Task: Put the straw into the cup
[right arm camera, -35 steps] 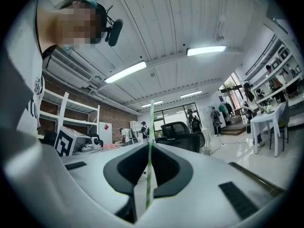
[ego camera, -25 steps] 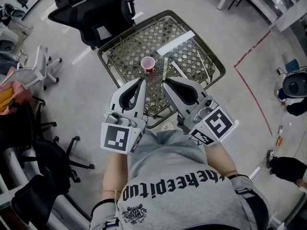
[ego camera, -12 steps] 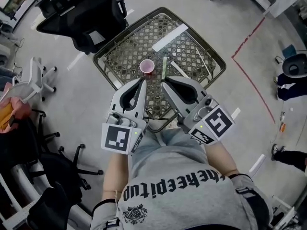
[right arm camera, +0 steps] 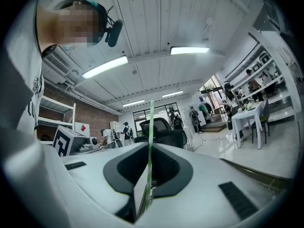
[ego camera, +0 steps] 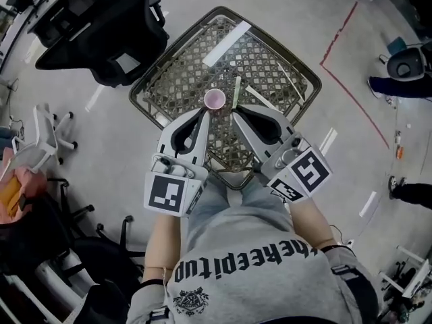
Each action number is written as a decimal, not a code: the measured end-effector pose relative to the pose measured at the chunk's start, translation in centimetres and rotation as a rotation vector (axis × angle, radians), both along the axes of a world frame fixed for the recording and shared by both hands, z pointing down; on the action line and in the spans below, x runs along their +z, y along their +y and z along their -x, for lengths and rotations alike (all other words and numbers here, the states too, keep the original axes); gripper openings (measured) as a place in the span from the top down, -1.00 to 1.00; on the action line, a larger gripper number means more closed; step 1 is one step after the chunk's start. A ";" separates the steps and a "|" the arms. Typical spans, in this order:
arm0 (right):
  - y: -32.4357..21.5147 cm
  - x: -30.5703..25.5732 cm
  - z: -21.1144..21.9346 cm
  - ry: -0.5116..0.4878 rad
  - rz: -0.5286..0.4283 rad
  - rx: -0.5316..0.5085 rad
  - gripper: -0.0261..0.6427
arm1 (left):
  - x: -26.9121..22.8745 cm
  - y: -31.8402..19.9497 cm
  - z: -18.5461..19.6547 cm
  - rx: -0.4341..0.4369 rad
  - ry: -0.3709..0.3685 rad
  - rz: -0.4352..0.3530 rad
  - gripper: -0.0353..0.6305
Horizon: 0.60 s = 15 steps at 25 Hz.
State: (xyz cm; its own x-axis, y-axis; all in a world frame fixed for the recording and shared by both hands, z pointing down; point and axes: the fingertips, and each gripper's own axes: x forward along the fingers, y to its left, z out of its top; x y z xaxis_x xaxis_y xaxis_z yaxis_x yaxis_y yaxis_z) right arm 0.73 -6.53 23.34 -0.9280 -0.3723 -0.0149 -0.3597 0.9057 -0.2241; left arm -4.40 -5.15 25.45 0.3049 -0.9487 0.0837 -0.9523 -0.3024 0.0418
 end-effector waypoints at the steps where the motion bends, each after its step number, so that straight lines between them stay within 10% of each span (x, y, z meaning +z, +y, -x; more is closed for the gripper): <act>1: -0.2 0.2 0.5 0.005 0.003 0.010 0.79 | 0.1 -0.2 0.6 0.008 0.003 -0.003 0.82; 15: -2.0 2.4 3.7 0.046 0.025 0.177 0.79 | 1.9 -2.7 4.0 0.164 0.031 0.009 0.82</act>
